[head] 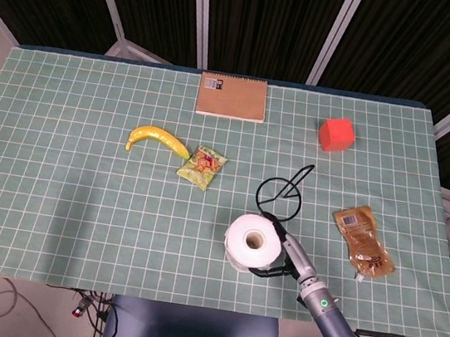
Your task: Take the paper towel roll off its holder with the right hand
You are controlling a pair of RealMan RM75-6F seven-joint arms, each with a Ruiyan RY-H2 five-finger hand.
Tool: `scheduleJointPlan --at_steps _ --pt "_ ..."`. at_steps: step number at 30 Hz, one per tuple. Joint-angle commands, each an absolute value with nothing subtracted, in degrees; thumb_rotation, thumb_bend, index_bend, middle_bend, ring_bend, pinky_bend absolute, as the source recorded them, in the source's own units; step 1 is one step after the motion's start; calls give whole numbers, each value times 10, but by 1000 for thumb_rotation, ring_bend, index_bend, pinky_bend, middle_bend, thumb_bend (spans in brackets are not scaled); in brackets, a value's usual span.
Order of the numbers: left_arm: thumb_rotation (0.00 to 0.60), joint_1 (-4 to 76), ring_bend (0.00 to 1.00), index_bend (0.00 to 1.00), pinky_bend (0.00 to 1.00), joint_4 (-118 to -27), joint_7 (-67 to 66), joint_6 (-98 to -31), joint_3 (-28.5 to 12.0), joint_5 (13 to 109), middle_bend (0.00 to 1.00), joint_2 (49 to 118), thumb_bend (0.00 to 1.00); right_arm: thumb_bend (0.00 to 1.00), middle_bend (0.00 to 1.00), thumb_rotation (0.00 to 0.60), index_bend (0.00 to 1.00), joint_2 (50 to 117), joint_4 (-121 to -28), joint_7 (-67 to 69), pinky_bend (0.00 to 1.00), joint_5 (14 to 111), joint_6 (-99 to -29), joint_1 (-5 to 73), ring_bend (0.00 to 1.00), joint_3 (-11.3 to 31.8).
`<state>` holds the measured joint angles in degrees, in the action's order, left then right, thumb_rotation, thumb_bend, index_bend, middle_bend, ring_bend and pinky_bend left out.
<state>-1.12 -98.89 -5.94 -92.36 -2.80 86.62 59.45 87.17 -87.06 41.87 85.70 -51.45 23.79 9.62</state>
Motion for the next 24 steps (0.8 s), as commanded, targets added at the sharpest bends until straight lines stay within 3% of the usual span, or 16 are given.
scheduleJointPlan --at_steps 1,10,15,20,24 --pt "600 -11 0 146 35 -989 -60 -924 -28 866 0 595 224 0 0 600 0 819 -898 453 0 890 -542 227 0 80" --pt "600 -11 0 147 35 -991 -63 -924 -30 861 0 596 223 0 0 600 0 617 -954 482 0 989 -679 159 0 24" --pt "600 -12 0 147 35 -991 -64 -925 -31 861 0 596 224 0 0 600 0 544 -938 300 0 1006 -752 104 0 11" --pt "600 -11 0 147 35 -991 -67 -924 -27 867 0 597 224 0 0 600 0 578 -915 -13 0 984 -851 29 0 25" --pt "600 -10 0 144 35 -991 -71 -921 -25 869 0 598 223 0 0 600 0 633 -877 -94 0 994 -922 12 0 46"
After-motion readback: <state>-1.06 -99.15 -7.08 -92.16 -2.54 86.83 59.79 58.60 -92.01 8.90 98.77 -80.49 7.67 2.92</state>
